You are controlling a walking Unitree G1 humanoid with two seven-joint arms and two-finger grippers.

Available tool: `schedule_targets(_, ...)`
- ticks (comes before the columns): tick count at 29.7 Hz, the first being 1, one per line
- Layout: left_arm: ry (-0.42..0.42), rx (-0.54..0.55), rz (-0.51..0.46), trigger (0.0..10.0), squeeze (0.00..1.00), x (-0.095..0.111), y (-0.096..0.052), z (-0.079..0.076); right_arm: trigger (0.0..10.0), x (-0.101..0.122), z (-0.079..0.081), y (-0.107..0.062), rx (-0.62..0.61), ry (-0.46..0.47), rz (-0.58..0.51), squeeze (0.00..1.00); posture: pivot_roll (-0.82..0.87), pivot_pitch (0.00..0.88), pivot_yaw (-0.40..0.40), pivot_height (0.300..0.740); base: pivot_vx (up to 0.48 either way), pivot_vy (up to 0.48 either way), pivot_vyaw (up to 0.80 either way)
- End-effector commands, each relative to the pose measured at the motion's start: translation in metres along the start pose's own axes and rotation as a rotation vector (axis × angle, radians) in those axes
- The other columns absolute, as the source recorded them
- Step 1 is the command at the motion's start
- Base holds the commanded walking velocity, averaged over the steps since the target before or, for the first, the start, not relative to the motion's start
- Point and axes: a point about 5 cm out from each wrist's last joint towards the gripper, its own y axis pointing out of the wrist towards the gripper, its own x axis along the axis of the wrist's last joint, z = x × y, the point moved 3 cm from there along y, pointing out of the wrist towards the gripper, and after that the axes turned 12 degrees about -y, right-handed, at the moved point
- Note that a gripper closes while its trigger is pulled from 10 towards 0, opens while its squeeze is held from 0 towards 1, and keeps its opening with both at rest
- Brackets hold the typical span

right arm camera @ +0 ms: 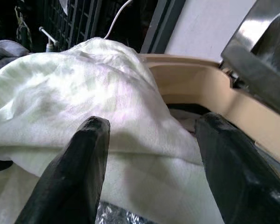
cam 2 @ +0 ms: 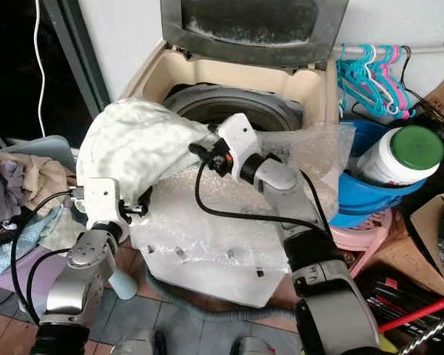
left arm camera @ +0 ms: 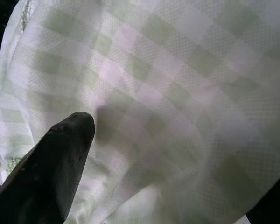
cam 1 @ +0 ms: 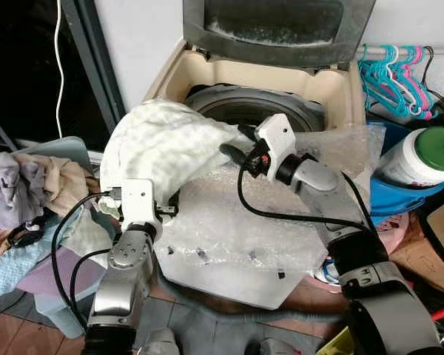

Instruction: Clothes washing

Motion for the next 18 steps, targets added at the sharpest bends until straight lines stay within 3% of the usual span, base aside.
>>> schedule_targets(1, 0.006, 0.001, -0.002, 10.0, 0.00, 0.002, -0.001, 0.001, 10.0, 0.009, 0.002, 0.004, -0.018, -0.077, -0.022, 1.00, -0.01, 0.000, 0.011, 0.740, 0.000, 0.000, 0.00)
schedule_targets(5, 0.006, -0.006, 0.002, 10.0, 0.00, 0.002, -0.001, -0.001, 10.0, 0.016, 0.008, 0.016, -0.088, -0.168, -0.039, 1.00, -0.02, 0.000, 0.013, 0.740, 0.000, 0.000, 0.00)
schedule_targets(11, 0.005, -0.014, 0.011, 10.0, 0.00, 0.001, -0.001, -0.003, 10.0, 0.014, 0.038, 0.036, -0.066, -0.187, 0.016, 1.00, -0.01, 0.000, 0.012, 0.740, 0.000, 0.000, 0.00)
schedule_targets(13, 0.005, -0.015, 0.011, 10.0, 0.00, 0.001, -0.001, -0.003, 10.0, 0.011, 0.041, 0.038, -0.060, -0.181, 0.033, 1.00, -0.01, 0.000, 0.011, 0.740, 0.000, 0.000, 0.00)
schedule_targets(14, 0.003, -0.014, 0.012, 10.0, 0.00, 0.001, -0.001, -0.003, 5.4, -0.001, 0.049, 0.040, -0.036, -0.151, 0.102, 0.67, -0.01, 0.000, 0.008, 0.740, 0.000, 0.000, 0.00)
schedule_targets(15, 0.003, -0.014, 0.012, 10.0, 0.00, 0.001, -0.001, -0.003, 5.4, -0.001, 0.049, 0.040, -0.036, -0.151, 0.102, 0.67, -0.01, 0.000, 0.008, 0.740, 0.000, 0.000, 0.00)
schedule_targets(16, -0.001, -0.010, 0.012, 10.0, 0.00, 0.002, -0.001, -0.003, 2.7, -0.011, 0.053, 0.041, -0.036, -0.100, 0.157, 0.56, -0.01, 0.000, 0.006, 0.740, 0.000, 0.000, 0.00)
schedule_targets(17, -0.003, -0.004, 0.010, 10.0, 0.00, 0.002, -0.002, -0.002, 0.0, -0.015, 0.051, 0.040, -0.046, -0.078, 0.181, 0.00, -0.01, 0.000, 0.003, 0.740, 0.000, 0.000, 0.00)
schedule_targets(18, -0.005, 0.000, 0.009, 10.0, 0.00, 0.002, -0.002, -0.002, 0.0, -0.017, 0.050, 0.040, -0.053, -0.067, 0.195, 0.00, -0.01, 0.000, 0.003, 0.740, 0.000, 0.000, 0.00)
